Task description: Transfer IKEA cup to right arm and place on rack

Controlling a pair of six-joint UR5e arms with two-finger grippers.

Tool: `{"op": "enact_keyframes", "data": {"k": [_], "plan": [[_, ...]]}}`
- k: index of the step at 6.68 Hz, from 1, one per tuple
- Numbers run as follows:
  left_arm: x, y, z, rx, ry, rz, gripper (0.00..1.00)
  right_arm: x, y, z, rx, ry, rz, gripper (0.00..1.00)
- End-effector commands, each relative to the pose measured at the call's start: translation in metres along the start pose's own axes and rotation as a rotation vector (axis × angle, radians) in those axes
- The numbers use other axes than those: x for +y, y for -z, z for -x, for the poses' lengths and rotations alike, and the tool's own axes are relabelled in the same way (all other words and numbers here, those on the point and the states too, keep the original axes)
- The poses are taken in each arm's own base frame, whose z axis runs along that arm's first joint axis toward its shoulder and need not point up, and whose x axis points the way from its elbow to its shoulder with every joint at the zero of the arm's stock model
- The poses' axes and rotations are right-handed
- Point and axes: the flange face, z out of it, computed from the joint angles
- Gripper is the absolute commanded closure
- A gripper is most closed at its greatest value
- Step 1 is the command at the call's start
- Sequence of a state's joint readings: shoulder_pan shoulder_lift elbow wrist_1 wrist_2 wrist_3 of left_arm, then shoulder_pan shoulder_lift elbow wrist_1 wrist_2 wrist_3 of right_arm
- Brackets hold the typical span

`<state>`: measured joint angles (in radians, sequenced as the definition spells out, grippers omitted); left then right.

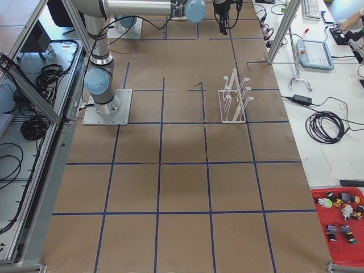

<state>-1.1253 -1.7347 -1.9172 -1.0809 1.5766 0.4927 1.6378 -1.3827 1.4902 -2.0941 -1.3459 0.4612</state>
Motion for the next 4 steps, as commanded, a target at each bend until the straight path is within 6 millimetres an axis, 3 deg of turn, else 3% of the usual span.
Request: {"op": "enact_keyframes", "data": {"k": [1,2,4], "plan": [[-0.011,-0.045,0.006,0.009,0.0,0.017,0.01,0.02,-0.028,-0.009,-0.126,-0.07,-0.114,0.0],[-0.012,-0.056,0.007,0.016,0.001,0.036,0.01,0.035,-0.042,-0.017,-0.211,-0.075,-0.192,0.0],[-0.012,-0.057,0.007,0.016,0.005,0.041,0.01,0.066,-0.04,-0.02,-0.479,-0.195,-0.305,0.0]]}}
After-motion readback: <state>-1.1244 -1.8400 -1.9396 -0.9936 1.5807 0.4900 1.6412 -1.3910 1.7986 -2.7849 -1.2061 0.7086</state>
